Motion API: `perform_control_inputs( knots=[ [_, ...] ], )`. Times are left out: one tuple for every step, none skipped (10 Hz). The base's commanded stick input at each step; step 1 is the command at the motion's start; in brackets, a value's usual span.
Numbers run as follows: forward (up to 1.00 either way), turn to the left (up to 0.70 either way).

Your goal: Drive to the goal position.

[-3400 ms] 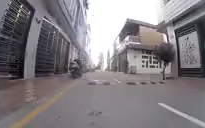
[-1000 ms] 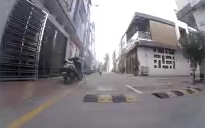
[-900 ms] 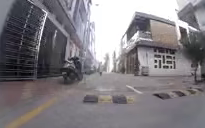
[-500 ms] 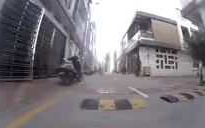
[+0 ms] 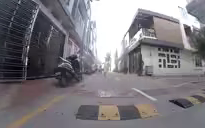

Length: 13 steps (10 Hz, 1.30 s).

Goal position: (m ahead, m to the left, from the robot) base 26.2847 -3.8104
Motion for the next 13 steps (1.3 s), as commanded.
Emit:
perform_control_inputs(
  knots=[
    [0.70,0.00],
    [0.70,0.00],
    [0.70,0.00],
    [0.70,0.00],
    [0.70,0.00],
    [0.70,0.00],
    [0.70,0.00],
    [0.70,0.00],
    [0.70,0.00],
    [0.70,0.00],
    [0.70,0.00],
    [0.70,0.00],
    [0.70,0.00]
  ],
)
